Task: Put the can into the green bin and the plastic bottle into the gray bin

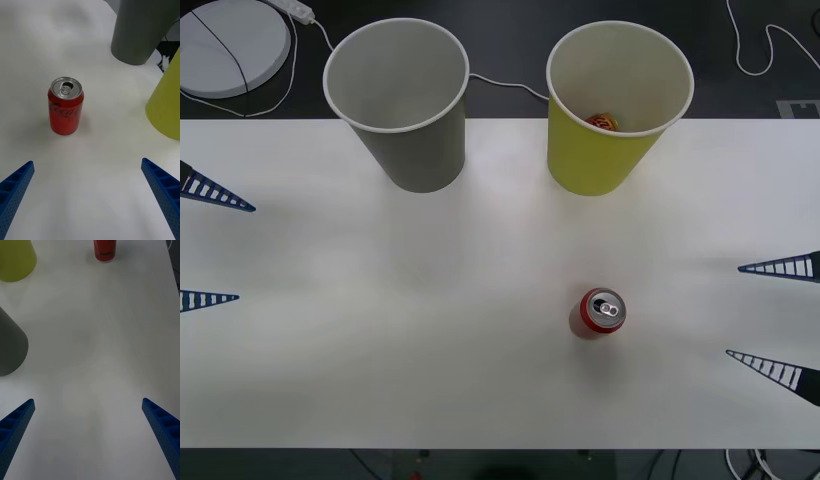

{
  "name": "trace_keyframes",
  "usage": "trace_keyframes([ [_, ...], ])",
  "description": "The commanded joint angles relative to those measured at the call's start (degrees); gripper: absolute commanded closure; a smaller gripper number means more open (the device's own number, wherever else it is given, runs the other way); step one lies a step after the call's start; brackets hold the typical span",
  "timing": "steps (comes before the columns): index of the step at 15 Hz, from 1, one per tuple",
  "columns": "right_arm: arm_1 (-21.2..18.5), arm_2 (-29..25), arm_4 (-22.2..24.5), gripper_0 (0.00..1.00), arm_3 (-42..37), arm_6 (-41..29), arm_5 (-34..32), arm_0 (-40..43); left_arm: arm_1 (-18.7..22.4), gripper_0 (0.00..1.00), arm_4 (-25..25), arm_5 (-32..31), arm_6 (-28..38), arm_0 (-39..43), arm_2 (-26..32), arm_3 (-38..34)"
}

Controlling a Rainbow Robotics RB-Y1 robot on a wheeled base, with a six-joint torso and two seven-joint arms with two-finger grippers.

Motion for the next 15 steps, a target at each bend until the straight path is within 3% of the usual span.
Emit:
trace_keyframes([
  [1, 0.1, 3.2, -3.6, 0.00, 5.3, 4.4, 0.0, -1.6, 0.0, 0.00, 0.0, 0.0, 0.0, 0.0, 0.0, 0.0],
  [7, 0.2, 12.0, -13.5, 0.00, 18.5, 14.1, -2.0, -6.1, 0.0, 0.00, 0.0, 0.0, 0.0, 0.0, 0.0, 0.0],
  [11, 2.3, 13.7, -13.8, 0.00, 25.9, 15.4, -6.7, -10.1, 0.0, 0.00, 0.0, 0.0, 0.0, 0.0, 0.0, 0.0],
  [15, 5.2, 14.8, -13.8, 0.00, 27.4, 15.1, -7.0, -10.8, 0.0, 0.00, 0.0, 0.0, 0.0, 0.0, 0.0, 0.0],
])
